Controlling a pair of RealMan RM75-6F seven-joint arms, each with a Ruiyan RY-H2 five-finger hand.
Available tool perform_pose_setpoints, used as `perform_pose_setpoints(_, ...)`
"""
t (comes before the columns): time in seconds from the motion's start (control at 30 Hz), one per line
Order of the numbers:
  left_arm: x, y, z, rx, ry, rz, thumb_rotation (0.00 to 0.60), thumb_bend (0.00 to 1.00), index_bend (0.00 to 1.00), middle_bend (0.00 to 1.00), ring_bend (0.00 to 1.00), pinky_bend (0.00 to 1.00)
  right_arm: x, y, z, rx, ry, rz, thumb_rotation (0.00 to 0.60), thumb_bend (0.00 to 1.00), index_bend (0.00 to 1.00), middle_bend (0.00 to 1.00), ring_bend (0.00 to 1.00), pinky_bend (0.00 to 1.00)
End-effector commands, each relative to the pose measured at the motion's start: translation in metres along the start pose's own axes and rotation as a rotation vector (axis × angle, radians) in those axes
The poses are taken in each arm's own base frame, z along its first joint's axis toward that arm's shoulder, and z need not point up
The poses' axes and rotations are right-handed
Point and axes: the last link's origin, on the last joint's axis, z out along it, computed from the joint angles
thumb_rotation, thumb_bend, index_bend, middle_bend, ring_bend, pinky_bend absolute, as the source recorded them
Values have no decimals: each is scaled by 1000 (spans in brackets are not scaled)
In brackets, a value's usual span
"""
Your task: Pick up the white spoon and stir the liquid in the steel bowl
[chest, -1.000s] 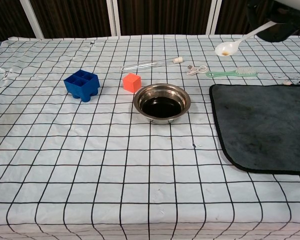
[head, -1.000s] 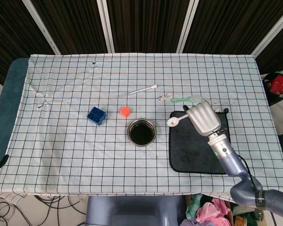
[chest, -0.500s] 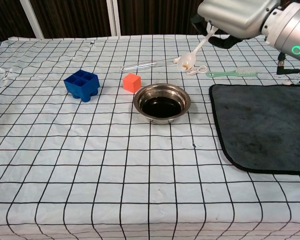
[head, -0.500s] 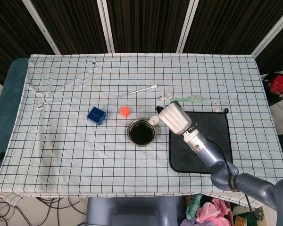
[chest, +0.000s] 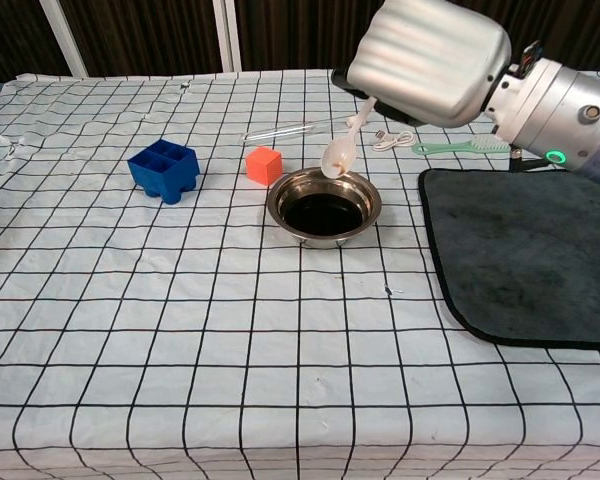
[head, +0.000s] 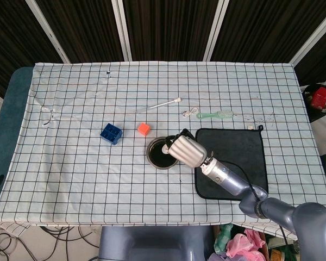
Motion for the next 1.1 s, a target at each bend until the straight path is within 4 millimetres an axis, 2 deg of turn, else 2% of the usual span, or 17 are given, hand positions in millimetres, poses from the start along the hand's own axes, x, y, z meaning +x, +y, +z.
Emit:
perform_pose_setpoints(0.03, 1, 0, -1, 2, 8, 1, 600, 220, 96, 15, 0, 20, -2, -8, -1, 16, 14, -5, 600, 377, 628, 899, 1000, 1000)
perform_pose_setpoints(0.53, 2, 0, -3, 4, 12, 3, 600, 220, 96, 15, 0, 20, -17, -36, -8, 59, 20, -25, 600, 370, 645, 901, 1000, 1000)
perform_pose_setpoints(1.1, 2, 0, -3, 9, 12, 7, 600, 220, 96, 15, 0, 20, -29, -53, -8, 53, -15, 3, 600, 369, 652, 901, 1000, 1000)
